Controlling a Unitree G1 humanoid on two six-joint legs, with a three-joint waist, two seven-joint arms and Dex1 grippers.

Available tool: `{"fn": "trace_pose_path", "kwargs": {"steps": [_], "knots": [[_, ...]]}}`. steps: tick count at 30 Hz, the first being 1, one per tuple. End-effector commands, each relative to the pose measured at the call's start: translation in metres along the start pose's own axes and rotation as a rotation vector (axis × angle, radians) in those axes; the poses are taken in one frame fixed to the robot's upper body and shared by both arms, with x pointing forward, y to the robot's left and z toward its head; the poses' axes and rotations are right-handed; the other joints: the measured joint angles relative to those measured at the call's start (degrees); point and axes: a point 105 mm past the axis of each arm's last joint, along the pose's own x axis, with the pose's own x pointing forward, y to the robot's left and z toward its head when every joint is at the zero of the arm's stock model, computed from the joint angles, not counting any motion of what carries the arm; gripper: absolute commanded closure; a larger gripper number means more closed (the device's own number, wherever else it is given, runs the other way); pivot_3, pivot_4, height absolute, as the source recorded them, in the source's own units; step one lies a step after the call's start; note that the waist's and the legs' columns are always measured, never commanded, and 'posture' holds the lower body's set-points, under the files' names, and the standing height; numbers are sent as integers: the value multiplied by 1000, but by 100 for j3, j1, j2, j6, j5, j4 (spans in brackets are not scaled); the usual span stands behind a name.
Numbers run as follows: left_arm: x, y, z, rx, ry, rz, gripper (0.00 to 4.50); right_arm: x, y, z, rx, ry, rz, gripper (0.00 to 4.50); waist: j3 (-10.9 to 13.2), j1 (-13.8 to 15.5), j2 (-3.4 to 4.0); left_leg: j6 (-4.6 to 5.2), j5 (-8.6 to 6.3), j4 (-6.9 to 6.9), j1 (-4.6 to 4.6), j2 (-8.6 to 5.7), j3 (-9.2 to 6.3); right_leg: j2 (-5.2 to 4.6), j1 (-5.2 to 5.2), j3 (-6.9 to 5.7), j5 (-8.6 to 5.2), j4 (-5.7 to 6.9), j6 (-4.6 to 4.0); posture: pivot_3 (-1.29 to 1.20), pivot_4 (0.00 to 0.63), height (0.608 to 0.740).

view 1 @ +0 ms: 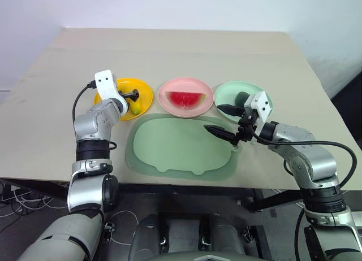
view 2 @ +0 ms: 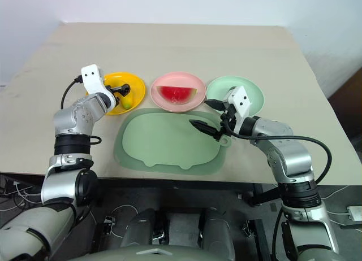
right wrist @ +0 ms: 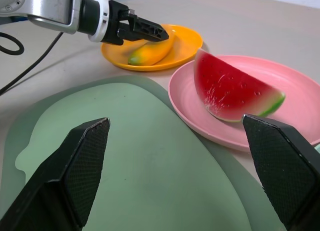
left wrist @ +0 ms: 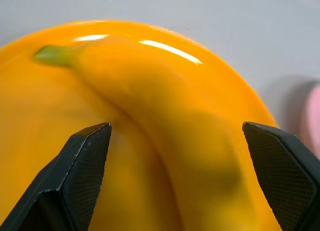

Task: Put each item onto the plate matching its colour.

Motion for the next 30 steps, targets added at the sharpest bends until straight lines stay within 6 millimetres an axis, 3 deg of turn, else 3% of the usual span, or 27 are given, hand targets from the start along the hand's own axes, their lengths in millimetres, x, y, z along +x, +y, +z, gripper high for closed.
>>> {"fn": "trace_pose_path", "kwargs": {"steps": [1,3,5,17,20,30], "knots": [[-27,-22,21,146,-162,-183,46,-4,0,18,-45,-63,-6,0,0,-13,0,0,0,-1,0,0,1,0,0,1,0,0,0,0,150,695],[-47,-35,16,168,-196,-339,46,-5,0,19,-43,-68,-8,0,0,-37,1,-2,1,-1,1,2,5,2,-3,4,0,1,1,0,150,695],[-66,-37,5,296,-228,-413,46,-6,0,19,-40,-71,-10,0,0,-28,1,-6,3,-1,1,6,7,6,-5,6,0,1,0,0,150,695],[-135,-39,-28,568,-310,-778,46,-9,-4,18,-24,-85,-34,0,0,4,2,-3,0,0,1,10,3,0,-4,4,0,2,-4,0,150,695],[-138,-38,-35,600,-299,-822,46,-11,-5,18,-22,-87,-44,0,0,9,3,-3,0,-1,1,11,3,2,-5,3,0,2,-4,0,150,695],[-136,-25,-28,473,-290,-816,46,-16,-7,11,5,-78,-65,0,0,1,3,1,-2,-2,1,11,3,0,-4,3,0,0,-3,0,150,695]]}}
